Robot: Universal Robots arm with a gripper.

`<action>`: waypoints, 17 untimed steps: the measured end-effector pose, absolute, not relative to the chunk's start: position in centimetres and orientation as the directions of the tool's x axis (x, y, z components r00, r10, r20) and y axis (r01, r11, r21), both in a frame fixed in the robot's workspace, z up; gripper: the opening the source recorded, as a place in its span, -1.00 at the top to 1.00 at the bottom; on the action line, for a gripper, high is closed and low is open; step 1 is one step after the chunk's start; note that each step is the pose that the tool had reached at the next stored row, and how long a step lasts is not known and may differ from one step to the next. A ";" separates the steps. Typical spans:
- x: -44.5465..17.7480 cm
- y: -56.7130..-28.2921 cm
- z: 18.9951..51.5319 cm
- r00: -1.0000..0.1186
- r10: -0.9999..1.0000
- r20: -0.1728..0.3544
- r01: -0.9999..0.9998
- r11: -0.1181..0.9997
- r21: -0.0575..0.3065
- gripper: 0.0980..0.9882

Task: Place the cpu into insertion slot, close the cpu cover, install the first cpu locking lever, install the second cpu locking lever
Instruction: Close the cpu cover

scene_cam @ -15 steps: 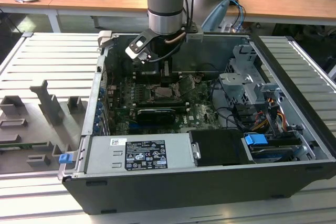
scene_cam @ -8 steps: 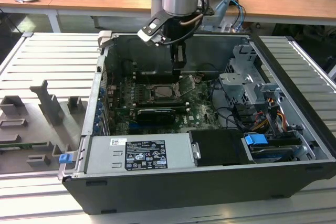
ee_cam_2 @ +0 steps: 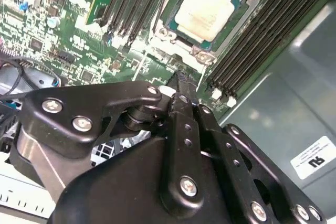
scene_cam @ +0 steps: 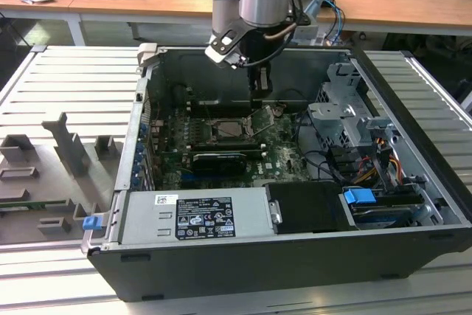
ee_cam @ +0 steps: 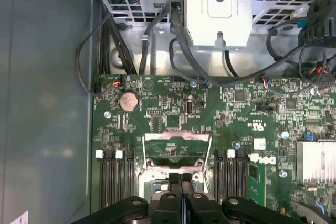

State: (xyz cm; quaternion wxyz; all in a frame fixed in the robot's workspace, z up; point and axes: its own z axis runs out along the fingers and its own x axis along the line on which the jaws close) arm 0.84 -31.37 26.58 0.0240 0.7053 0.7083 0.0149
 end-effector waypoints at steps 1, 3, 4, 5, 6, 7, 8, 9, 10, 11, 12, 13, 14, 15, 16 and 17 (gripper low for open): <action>1.0 -31.3 26.5 -0.004 1.000 -0.013 0.998 0.005 0.055 0.98; 1.6 -31.3 26.4 -0.006 1.000 -0.014 0.998 0.007 0.055 0.98; 1.9 -31.3 26.3 -0.009 1.000 -0.014 0.998 0.009 0.055 0.98; 2.1 -31.3 26.2 -0.012 1.000 -0.014 0.998 0.013 0.055 0.98; 2.3 -31.3 26.2 -0.018 1.000 -0.014 0.998 0.019 0.055 0.98; 2.5 -31.3 26.1 -0.022 1.000 -0.014 0.998 0.023 0.055 0.98; 2.6 -31.3 26.1 -0.023 1.000 -0.014 0.998 0.024 0.055 0.98; 2.9 -31.3 26.0 -0.024 1.000 -0.014 0.998 0.024 0.054 0.98; 3.1 -31.2 26.0 -0.024 1.000 -0.014 0.998 0.025 0.053 0.98; 3.2 -31.2 26.0 -0.024 1.000 -0.014 0.998 0.024 0.053 0.98; 3.4 -31.2 26.0 -0.024 1.000 -0.014 0.998 0.024 0.053 0.98; 3.8 -31.2 25.9 -0.024 1.000 -0.013 0.998 0.024 0.053 0.98; 4.1 -31.2 25.9 -0.024 1.000 -0.013 0.998 0.024 0.052 0.98; 4.5 -31.2 25.9 -0.024 1.000 -0.014 0.998 0.024 0.052 0.98; 4.6 -31.2 25.9 -0.024 1.000 -0.014 0.998 0.024 0.052 0.98; 4.7 -31.2 25.9 -0.024 1.000 -0.014 0.998 0.025 0.052 0.98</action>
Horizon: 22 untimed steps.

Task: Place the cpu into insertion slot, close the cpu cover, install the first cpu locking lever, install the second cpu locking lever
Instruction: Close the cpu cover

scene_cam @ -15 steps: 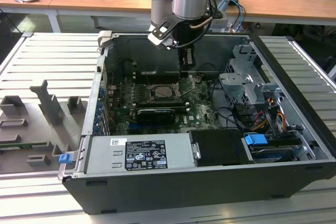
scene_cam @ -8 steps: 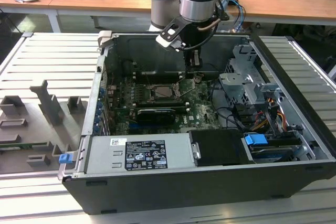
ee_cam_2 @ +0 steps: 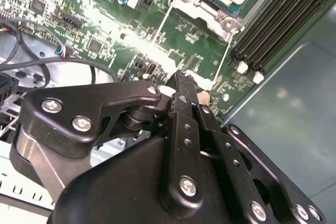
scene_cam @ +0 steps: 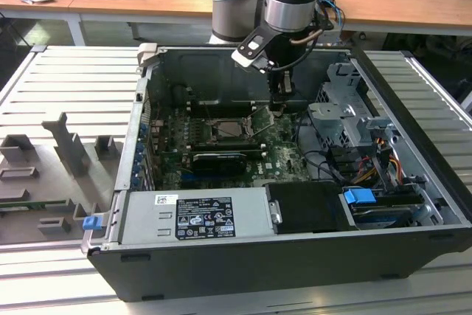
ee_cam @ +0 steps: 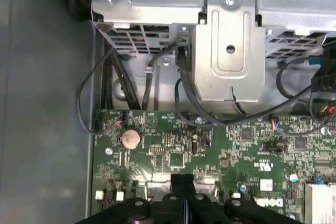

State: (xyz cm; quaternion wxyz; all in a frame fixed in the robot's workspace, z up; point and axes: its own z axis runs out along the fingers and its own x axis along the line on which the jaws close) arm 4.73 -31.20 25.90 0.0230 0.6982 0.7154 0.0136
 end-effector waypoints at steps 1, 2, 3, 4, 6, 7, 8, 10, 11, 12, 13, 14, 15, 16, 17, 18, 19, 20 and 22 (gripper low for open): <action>4.8 -31.2 25.9 -0.025 1.000 -0.014 0.998 0.026 0.052 0.98; 5.0 -31.2 25.9 -0.027 1.000 -0.014 0.998 0.028 0.052 0.98; 5.2 -31.2 25.8 -0.028 1.000 -0.014 0.998 0.029 0.052 0.98; 5.4 -31.2 25.8 -0.029 0.999 -0.015 0.998 0.029 0.051 0.98; 5.9 -31.1 25.7 -0.030 0.999 -0.017 0.998 0.030 0.051 0.98; 6.0 -31.1 25.7 -0.030 0.999 -0.017 0.998 0.030 0.051 0.98; 6.1 -31.1 25.6 -0.030 0.999 -0.017 0.998 0.031 0.051 0.98; 6.4 -31.1 25.4 -0.030 0.999 -0.018 0.998 0.031 0.050 0.98; 6.4 -31.1 25.3 -0.030 0.999 -0.019 0.998 0.031 0.050 0.98; 6.4 -31.0 25.1 -0.030 0.999 -0.019 0.998 0.031 0.050 0.98; 6.5 -31.0 24.8 -0.031 0.999 -0.019 0.998 0.032 0.050 0.98; 6.5 -31.0 24.5 -0.031 0.999 -0.019 0.998 0.032 0.049 0.98; 6.5 -31.0 24.4 -0.031 0.999 -0.019 0.998 0.032 0.048 0.98; 6.5 -31.0 24.4 -0.033 0.999 -0.019 0.998 0.034 0.043 0.98; 6.5 -31.0 24.4 -0.035 0.999 -0.019 0.999 0.036 0.037 0.98; 6.5 -31.0 24.5 -0.036 0.999 -0.018 0.999 0.036 0.030 0.98; 6.5 -31.0 24.6 -0.036 0.999 -0.018 0.999 0.036 0.025 0.98; 6.4 -31.0 24.6 -0.036 0.999 -0.018 0.999 0.037 0.021 0.98; 6.3 -31.0 24.6 -0.036 0.999 -0.018 0.999 0.037 0.017 0.98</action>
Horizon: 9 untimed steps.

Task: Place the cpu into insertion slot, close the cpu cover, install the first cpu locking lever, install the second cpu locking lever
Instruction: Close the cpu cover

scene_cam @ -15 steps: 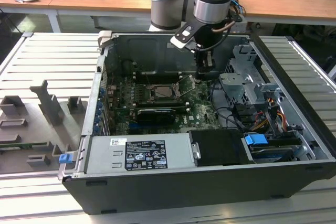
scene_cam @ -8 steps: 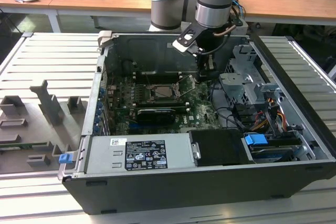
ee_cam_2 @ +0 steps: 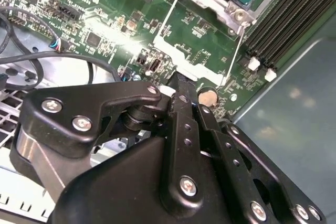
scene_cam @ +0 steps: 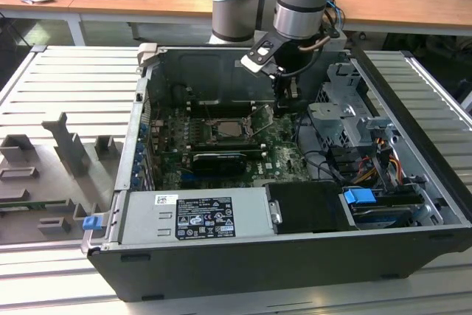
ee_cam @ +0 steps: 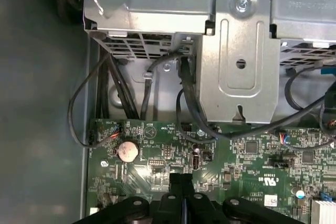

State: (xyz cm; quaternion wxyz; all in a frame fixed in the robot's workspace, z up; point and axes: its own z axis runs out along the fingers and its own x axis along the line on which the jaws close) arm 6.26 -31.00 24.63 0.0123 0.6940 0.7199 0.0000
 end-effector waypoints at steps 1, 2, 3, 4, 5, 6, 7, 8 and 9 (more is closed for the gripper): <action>6.1 -31.0 24.6 -0.037 0.999 -0.018 0.999 0.037 0.017 0.98; 5.9 -31.0 24.6 -0.037 0.999 -0.018 0.999 0.037 0.017 0.98; 5.5 -31.0 24.6 -0.037 0.999 -0.018 0.999 0.037 0.017 0.98; 5.1 -31.0 24.6 -0.037 0.999 -0.018 0.999 0.037 0.017 0.98; 4.9 -31.0 24.6 -0.037 0.999 -0.018 0.999 0.037 0.017 0.98; 4.7 -31.0 24.6 -0.037 0.999 -0.018 0.999 0.037 0.017 0.98; 4.4 -31.0 24.6 -0.037 0.999 -0.018 0.999 0.037 0.017 0.98; 4.3 -31.0 24.6 -0.037 0.999 -0.018 0.999 0.037 0.017 0.98; 4.1 -31.0 24.6 -0.037 0.999 -0.018 0.999 0.037 0.017 0.98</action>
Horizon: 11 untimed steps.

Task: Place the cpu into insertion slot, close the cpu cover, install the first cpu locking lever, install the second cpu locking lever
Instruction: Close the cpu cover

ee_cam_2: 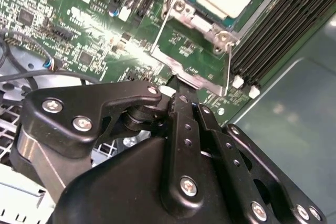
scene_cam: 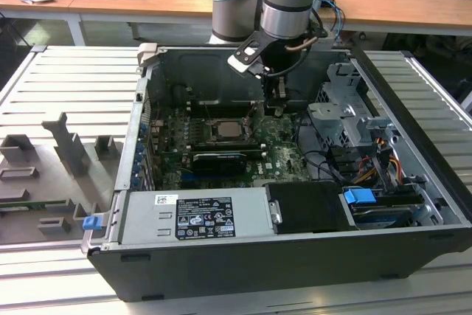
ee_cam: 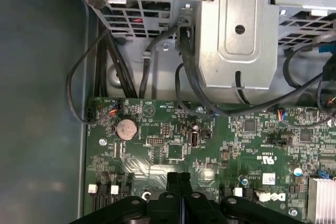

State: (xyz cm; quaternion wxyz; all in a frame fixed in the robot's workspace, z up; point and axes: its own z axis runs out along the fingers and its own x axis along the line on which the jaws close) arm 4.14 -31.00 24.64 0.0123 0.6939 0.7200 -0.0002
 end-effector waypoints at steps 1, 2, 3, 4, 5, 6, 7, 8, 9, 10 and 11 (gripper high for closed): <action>3.9 -31.0 24.6 -0.037 0.999 -0.018 0.999 0.037 0.017 0.98; 3.8 -31.0 24.6 -0.037 0.999 -0.018 0.999 0.037 0.017 0.98; 3.5 -31.0 24.6 -0.037 0.999 -0.018 0.999 0.037 0.017 0.98; 3.4 -31.0 24.6 -0.037 0.999 -0.018 0.999 0.037 0.017 0.98; 3.3 -31.0 24.6 -0.037 0.999 -0.018 0.999 0.037 0.017 0.98; 3.1 -31.0 24.6 -0.037 0.999 -0.018 0.999 0.037 0.018 0.98; 2.9 -31.0 24.6 -0.037 0.999 -0.018 0.999 0.037 0.018 0.98; 2.8 -31.0 24.6 -0.037 0.999 -0.018 0.999 0.037 0.018 0.98; 2.5 -31.0 24.6 -0.037 0.999 -0.018 0.999 0.037 0.018 0.98; 2.3 -31.0 24.6 -0.037 0.999 -0.018 0.999 0.037 0.018 0.98; 2.1 -31.0 24.6 -0.037 0.999 -0.018 0.999 0.037 0.018 0.98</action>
